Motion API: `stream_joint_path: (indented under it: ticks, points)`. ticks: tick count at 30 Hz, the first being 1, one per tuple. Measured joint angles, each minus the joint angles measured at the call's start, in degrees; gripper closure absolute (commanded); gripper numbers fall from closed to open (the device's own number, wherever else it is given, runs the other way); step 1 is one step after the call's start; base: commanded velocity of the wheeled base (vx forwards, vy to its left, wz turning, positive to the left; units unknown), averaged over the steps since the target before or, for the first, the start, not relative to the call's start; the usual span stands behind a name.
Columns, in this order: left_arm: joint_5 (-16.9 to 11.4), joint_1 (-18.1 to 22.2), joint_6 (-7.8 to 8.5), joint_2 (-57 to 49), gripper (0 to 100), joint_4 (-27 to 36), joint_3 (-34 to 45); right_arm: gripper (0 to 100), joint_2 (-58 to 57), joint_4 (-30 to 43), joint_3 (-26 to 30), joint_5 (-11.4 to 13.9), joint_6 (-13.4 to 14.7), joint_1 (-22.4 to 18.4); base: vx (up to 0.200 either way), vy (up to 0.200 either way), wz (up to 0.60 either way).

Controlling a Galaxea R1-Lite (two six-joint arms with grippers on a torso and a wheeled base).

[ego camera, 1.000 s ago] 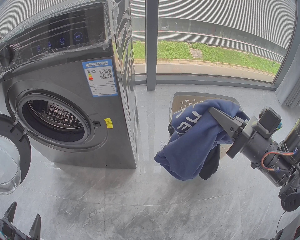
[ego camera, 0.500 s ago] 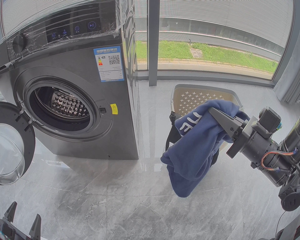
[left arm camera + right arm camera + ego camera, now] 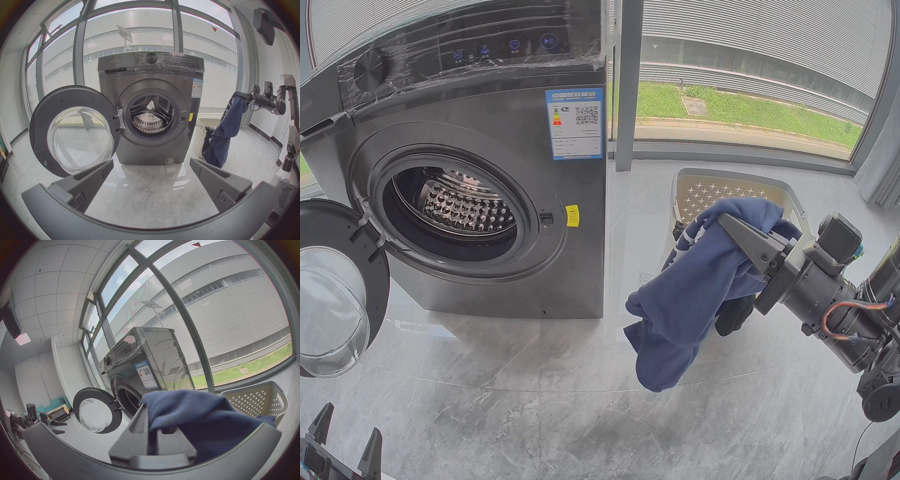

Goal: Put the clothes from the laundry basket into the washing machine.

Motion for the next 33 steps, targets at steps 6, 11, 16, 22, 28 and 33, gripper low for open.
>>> stream_joint_path:
  ticks: [6, 11, 16, 22, 28, 33]
  points:
    - [0.0, 0.0, 0.00, 0.0, 0, 0.0, 0.0, 100, 0.0, 0.0, 0.0, -0.1, 0.0, 0.0, 0.000, 0.133, 0.00]
    - [0.0, 0.0, 0.02, 0.0, 0, 0.1, 0.0, 100, 0.0, 0.0, 0.0, -0.1, 0.0, 0.0, 0.000, 0.000, 0.00]
    - [0.0, 0.0, 0.00, 0.0, 0, 0.0, 0.0, 100, 0.0, -0.1, 0.1, 0.0, 0.0, 0.0, 0.000, 0.160, 0.00]
    - [0.0, 0.0, 0.00, 0.0, 0, 0.0, 0.0, 100, 0.0, 0.0, 0.1, 0.0, 0.0, 0.0, 0.000, 0.200, 0.00]
    - [0.0, 0.0, 0.00, 0.0, 0, 0.1, 0.0, 100, 0.0, 0.0, 0.1, -0.1, 0.0, 0.0, 0.000, 0.200, 0.00]
    - [0.0, 0.0, 0.00, 0.0, 0, 0.1, 0.0, 100, 0.0, 0.0, 0.1, -0.1, 0.0, -0.1, 0.000, 0.200, 0.00]
